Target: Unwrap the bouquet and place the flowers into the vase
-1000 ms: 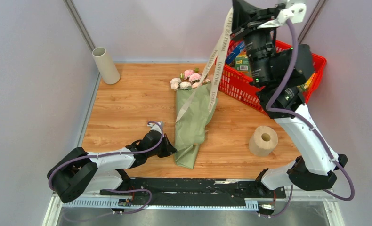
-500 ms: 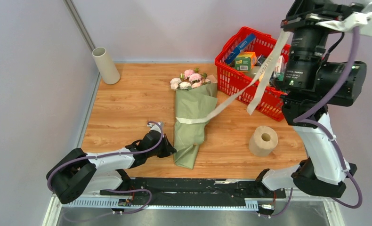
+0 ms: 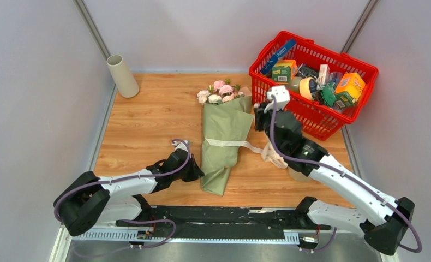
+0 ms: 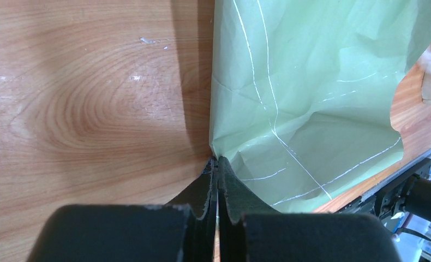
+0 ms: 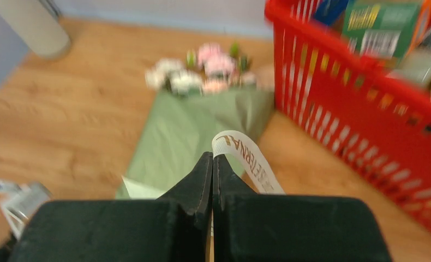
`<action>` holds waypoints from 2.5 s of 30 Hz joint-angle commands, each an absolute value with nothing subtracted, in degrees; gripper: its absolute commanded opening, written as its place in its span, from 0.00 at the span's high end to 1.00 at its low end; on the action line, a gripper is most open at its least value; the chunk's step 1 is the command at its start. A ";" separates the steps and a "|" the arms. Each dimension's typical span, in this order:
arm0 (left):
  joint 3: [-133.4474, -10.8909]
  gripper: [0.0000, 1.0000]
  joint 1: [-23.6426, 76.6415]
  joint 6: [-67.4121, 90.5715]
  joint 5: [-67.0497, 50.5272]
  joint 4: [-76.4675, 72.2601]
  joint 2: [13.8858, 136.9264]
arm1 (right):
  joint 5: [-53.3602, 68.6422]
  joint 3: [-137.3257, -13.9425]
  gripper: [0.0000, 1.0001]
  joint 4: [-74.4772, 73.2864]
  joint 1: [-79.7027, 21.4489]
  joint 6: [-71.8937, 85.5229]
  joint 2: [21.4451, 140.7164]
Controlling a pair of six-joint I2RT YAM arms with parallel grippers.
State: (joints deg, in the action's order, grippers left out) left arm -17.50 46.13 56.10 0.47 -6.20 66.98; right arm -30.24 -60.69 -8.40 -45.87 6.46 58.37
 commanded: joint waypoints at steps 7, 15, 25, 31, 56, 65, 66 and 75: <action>-19.51 1.00 46.76 54.67 2.20 -3.52 64.69 | -27.08 -42.20 0.84 -12.22 -43.43 25.03 57.21; -20.65 0.88 46.76 54.23 2.72 -0.63 62.76 | -22.42 -39.55 0.36 -10.47 -39.55 30.53 61.61; -23.20 0.36 46.85 53.26 7.29 8.26 53.71 | 5.96 -38.14 0.13 -5.36 -30.42 5.62 61.69; -24.70 0.23 46.85 52.91 9.49 13.62 48.61 | 1.49 -38.68 0.12 -7.56 -29.09 11.68 66.61; -23.55 0.25 46.85 53.61 8.26 16.17 39.64 | -8.79 -35.15 0.40 -1.76 -32.69 22.41 80.85; -24.69 0.26 46.85 53.53 8.88 17.49 39.46 | -14.85 -37.00 0.66 -2.55 -36.38 23.47 85.34; -24.78 0.25 46.85 53.26 8.79 17.66 39.20 | -15.03 -37.00 0.71 -2.55 -36.39 23.55 85.25; -28.55 0.25 46.85 47.03 5.98 15.82 38.41 | -15.12 -40.60 1.00 -9.22 -36.56 21.01 70.25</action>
State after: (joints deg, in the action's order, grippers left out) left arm -23.55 46.54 51.96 7.75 17.52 38.98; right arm -13.54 -36.05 -6.50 -36.21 21.96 80.14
